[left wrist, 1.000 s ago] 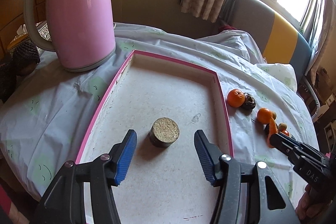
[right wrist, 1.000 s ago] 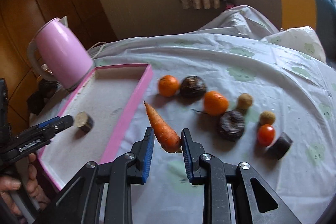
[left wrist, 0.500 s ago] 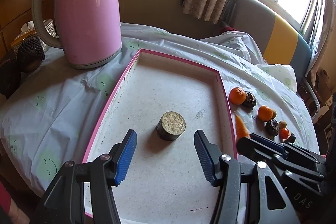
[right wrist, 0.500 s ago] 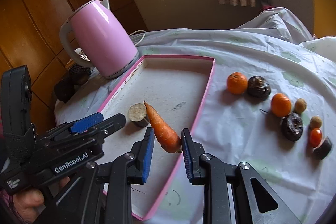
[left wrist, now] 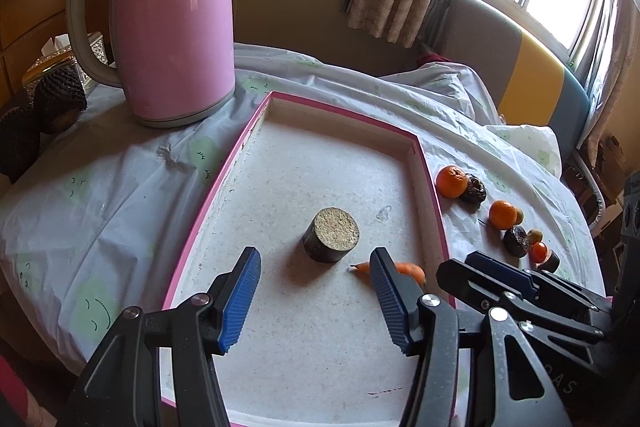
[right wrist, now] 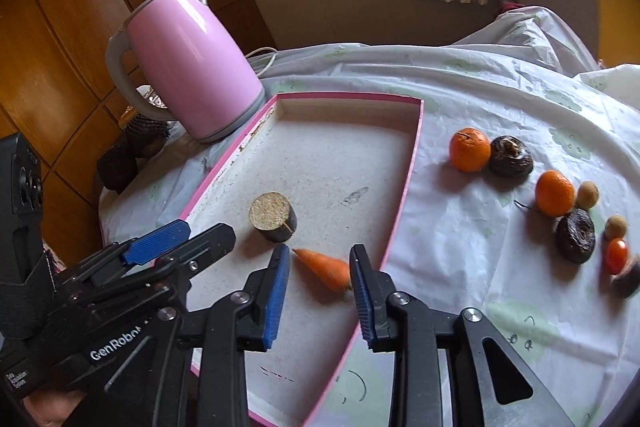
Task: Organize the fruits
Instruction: 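Lower the carrot into the pink tray and open the right gripper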
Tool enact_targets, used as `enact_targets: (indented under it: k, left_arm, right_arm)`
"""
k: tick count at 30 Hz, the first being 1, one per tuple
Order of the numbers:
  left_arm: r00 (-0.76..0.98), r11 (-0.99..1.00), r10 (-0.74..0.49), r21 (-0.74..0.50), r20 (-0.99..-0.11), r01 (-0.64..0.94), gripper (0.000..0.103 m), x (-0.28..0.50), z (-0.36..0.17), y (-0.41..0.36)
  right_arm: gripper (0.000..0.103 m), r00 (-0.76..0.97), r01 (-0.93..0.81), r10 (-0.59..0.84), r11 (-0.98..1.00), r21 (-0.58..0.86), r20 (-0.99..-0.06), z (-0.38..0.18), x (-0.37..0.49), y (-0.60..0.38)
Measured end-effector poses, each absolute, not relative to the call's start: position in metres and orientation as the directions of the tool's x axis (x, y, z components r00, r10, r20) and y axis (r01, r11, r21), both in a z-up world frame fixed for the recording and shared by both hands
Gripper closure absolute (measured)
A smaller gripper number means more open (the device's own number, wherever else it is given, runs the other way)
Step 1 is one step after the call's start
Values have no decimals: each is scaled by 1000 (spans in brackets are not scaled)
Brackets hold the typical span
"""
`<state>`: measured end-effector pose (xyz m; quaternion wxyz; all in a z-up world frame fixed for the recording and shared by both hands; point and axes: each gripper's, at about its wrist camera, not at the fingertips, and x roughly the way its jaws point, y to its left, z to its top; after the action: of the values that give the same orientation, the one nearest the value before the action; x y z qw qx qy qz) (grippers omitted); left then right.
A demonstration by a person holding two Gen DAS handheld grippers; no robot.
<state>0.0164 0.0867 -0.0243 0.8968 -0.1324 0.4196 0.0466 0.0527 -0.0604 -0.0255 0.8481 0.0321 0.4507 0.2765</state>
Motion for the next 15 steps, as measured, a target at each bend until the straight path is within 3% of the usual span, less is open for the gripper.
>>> enact_targets:
  k: [3,15]
  left_arm:
    - [652,958,-60,-227,-756,-175,45,16,-22,85]
    - [628,975,-142,-218,-765,-44,46,26,-18,56]
  right_arm:
    - [58,471,-423,479,859,287,-740,-24,47,-72]
    - [50,557,-233,349,937,262,-754,-33,35,-144]
